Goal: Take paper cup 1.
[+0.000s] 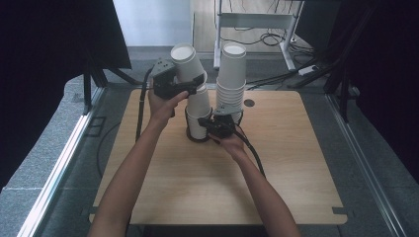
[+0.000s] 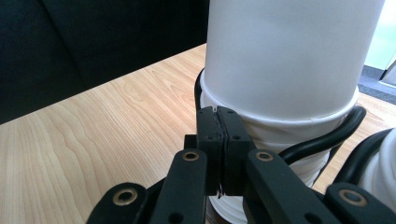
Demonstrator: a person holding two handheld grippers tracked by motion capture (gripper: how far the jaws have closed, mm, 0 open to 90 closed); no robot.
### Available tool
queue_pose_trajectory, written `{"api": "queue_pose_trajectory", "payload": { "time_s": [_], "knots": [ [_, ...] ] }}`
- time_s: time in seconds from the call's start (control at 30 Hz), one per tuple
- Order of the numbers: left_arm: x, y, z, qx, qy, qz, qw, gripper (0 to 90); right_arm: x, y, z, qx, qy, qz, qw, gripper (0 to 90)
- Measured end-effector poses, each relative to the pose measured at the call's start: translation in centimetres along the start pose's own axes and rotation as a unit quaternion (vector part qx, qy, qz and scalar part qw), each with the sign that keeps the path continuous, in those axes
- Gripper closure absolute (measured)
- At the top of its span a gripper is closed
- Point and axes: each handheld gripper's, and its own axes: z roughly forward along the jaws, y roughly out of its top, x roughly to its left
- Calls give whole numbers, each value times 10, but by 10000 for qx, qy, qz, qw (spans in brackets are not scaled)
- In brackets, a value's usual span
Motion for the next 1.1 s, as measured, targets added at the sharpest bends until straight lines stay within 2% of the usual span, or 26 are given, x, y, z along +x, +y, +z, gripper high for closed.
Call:
{"api": "queue_pose_trajectory", "payload": {
  "time_s": [0.13,0.6,0.8,0.83,1.0,1.1],
  "knots": [
    [-5,1,-12,-2,-135,171,9998,122,-1,0,-1,-19,-21,0,10000,879],
    [-17,-11,-33,-78,-375,174,9991,122,3,2,-14,-132,-17,-72,9999,853],
    [-22,-18,-42,-93,-455,148,9988,123,5,-5,-24,-169,-25,-94,9998,811],
    [-24,-21,-45,-81,-473,145,9987,123,6,-8,-30,-205,-71,-122,9997,765],
    [-30,-30,-53,4,-467,279,9985,123,10,-18,-48,-227,-99,-184,9995,707],
    [-31,-34,-56,9,-468,255,9986,122,13,-22,-58,-309,-63,-156,9994,681]
  ]
}}
